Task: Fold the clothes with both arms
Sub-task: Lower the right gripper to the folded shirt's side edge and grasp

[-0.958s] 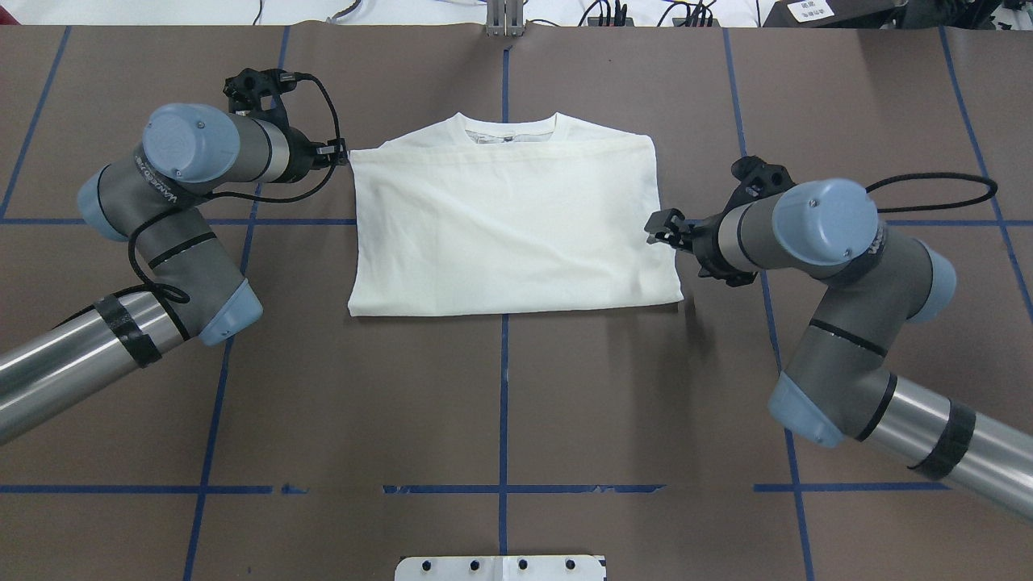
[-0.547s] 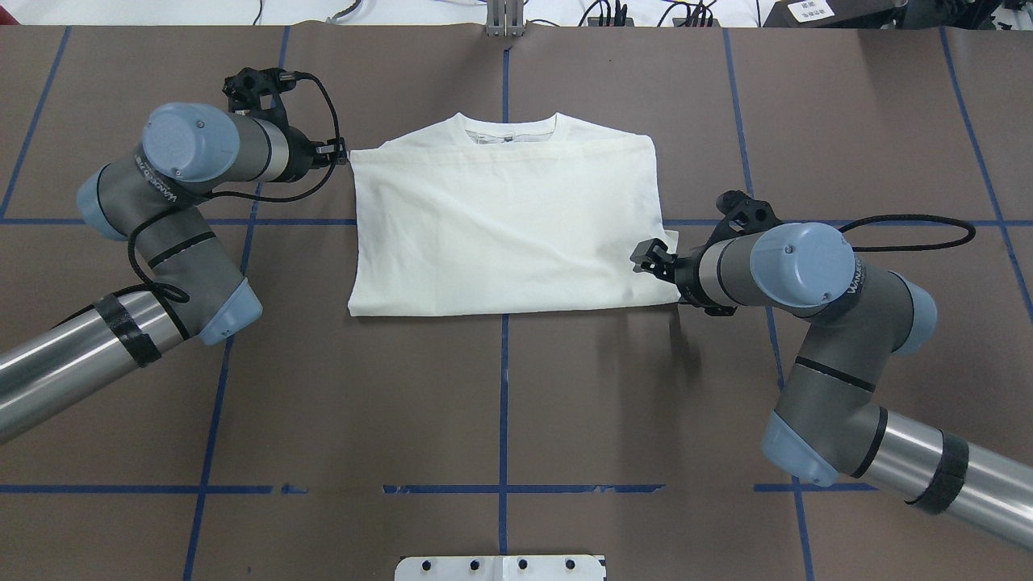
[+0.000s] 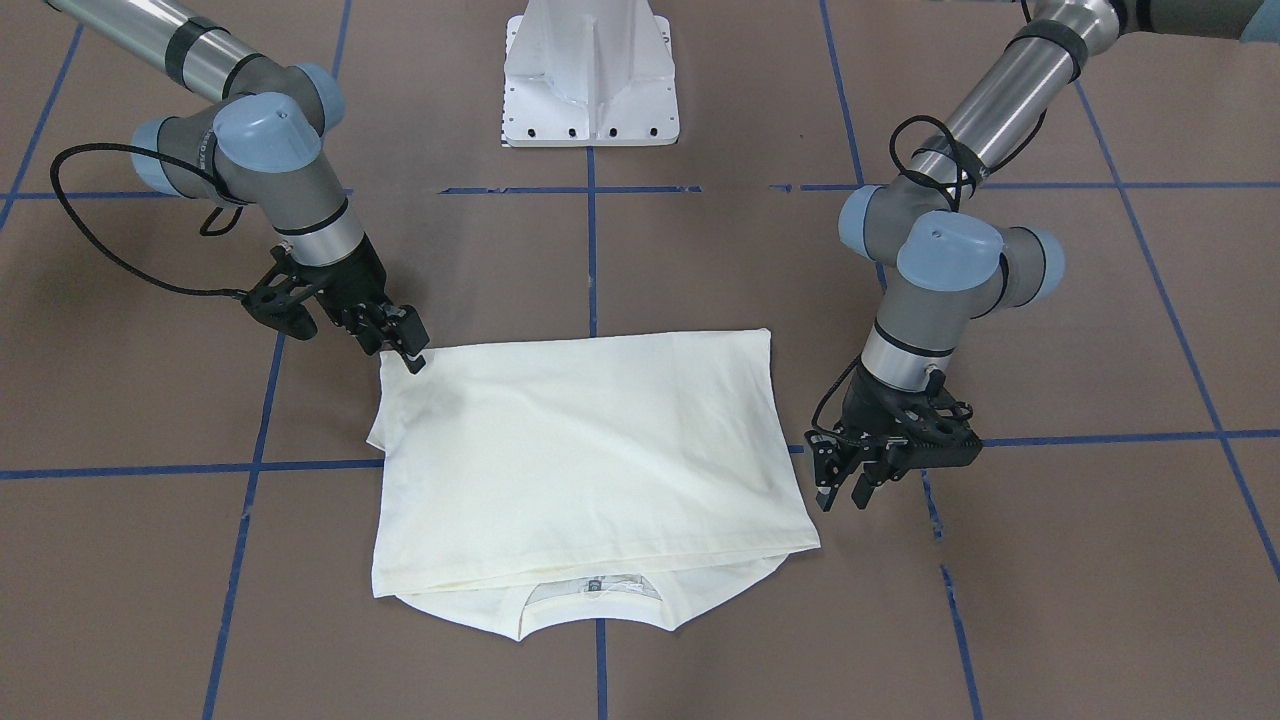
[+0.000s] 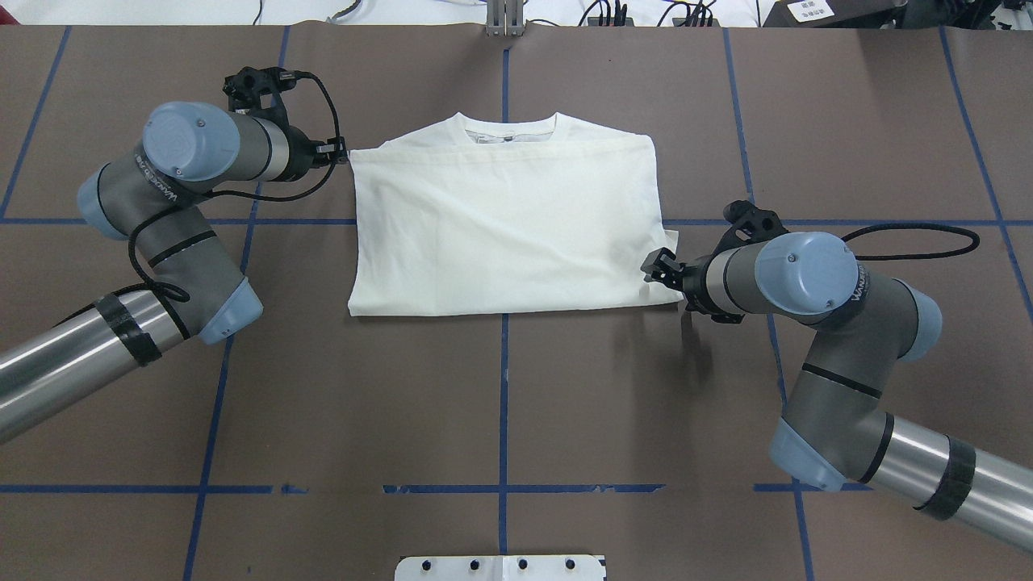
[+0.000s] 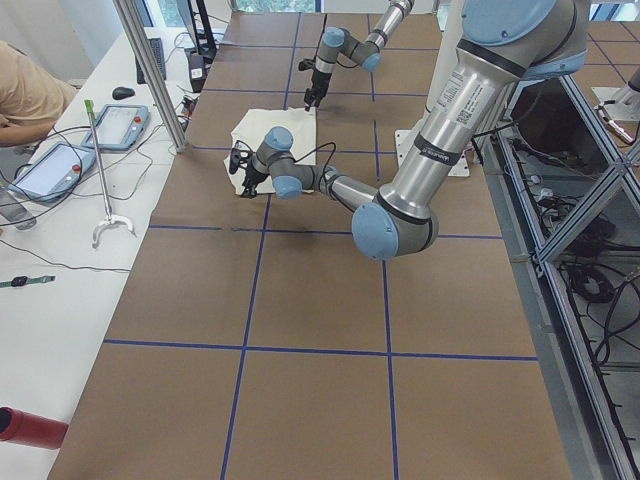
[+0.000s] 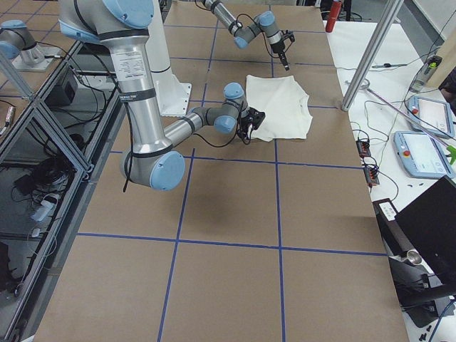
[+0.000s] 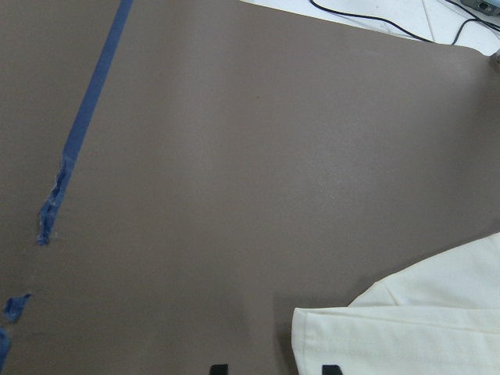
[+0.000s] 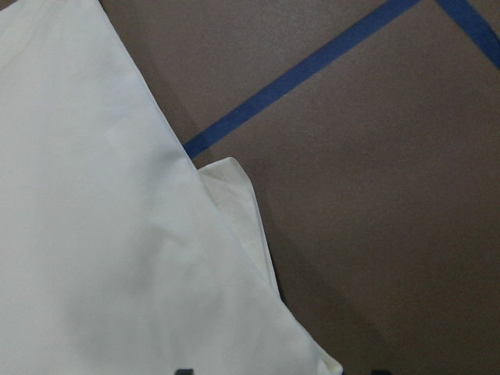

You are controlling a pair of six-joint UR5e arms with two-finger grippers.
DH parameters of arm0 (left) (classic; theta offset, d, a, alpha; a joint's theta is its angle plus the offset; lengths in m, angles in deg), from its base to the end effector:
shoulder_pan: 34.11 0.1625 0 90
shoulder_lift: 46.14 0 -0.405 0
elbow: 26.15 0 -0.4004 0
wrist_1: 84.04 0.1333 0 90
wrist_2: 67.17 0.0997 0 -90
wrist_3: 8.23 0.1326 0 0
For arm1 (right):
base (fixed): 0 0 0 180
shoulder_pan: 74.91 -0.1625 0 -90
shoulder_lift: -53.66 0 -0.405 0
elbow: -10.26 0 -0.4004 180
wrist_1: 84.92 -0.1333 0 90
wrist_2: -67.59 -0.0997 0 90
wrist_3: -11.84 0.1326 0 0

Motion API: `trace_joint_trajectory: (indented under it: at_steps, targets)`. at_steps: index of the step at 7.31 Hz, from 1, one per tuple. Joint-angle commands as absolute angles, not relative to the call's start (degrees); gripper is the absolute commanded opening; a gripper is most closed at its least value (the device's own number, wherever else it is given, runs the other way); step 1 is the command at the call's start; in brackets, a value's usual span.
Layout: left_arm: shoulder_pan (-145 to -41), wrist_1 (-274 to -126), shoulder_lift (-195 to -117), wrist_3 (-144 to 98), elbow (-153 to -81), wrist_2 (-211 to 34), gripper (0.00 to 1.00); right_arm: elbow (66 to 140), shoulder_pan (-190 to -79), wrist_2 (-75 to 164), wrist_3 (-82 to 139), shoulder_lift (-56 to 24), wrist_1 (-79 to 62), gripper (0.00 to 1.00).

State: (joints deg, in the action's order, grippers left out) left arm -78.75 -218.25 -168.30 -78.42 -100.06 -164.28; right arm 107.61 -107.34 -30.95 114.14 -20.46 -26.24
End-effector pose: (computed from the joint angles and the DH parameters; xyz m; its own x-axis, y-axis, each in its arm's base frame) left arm 0.4615 -0.6200 0.3732 0.5423 -0.0628 -0.8379 0.4645 0.8534 0.2366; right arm -0.4821 -0.4409 0.3890 0.3871 0.4955 0.7776 -0.5227 0.8127 -0.2577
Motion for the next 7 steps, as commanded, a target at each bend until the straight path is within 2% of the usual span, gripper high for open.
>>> trace_joint_trajectory:
  at_steps: [1,2,3,4,7]
  targets:
    - [-78.75,-218.24,-168.31,-78.45,-100.06,-164.28,0.50,107.73,-107.34,-30.85,114.14,-21.13,-26.21,0.72]
    - [-78.75,-218.24,-168.31,-78.45,-100.15,-164.20,0.50,107.55,-107.25,-30.85,114.23,-21.14,-26.30,0.47]
    - [-78.75,-218.24,-168.39,-78.54,-100.15,-164.20,0.50,107.73,-107.25,-30.85,114.23,-21.22,-26.30,0.05]
    - [-78.75,-218.24,-168.39,-78.54,-100.24,-164.20,0.50,107.73,-107.25,-31.11,114.14,-21.22,-26.47,0.00]
    - [-78.75,-218.16,-168.39,-78.72,-100.59,-164.20,0.50,109.12,-107.34,-31.81,114.14,-21.22,-26.56,0.00]
